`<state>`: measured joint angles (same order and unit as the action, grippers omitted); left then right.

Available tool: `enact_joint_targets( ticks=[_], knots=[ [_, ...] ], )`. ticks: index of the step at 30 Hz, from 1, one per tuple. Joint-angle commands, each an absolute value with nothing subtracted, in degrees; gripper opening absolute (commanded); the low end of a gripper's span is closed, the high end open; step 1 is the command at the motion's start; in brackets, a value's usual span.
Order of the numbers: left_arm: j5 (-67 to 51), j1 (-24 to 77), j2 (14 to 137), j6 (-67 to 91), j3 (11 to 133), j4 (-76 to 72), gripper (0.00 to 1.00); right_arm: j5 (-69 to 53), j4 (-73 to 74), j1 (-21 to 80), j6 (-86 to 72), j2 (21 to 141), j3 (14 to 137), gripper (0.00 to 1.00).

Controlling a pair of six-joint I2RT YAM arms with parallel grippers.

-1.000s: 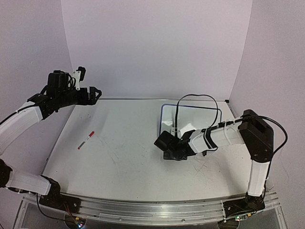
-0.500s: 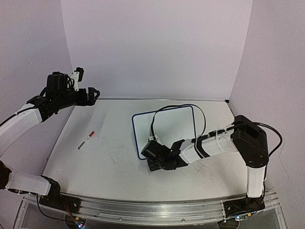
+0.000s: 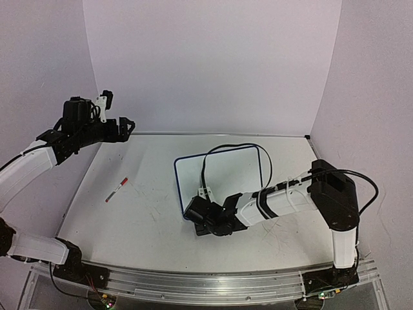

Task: Write a sentence on the whiteboard
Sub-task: Move the whiteboard stand to the center of the board.

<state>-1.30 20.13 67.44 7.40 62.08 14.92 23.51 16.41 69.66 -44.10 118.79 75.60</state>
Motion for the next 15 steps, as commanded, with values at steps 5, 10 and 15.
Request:
enact_joint_targets(
  ticks=[5, 10, 15],
  knots=[
    [-1.1, 19.1, 67.2, 7.1, 61.7, 12.4, 0.99, 23.8, 22.3, 71.3, -51.6, 119.0, 78.4, 0.00],
    [-1.2, 19.0, 67.7, 7.2, 61.6, 12.3, 1.00, 24.5, 22.7, 71.4, -52.3, 118.7, 78.2, 0.14],
    [-0.8, 19.0, 68.2, 7.0, 61.4, 12.2, 1.00, 25.4, 22.8, 72.1, -50.6, 117.3, 78.1, 0.57]
  ],
)
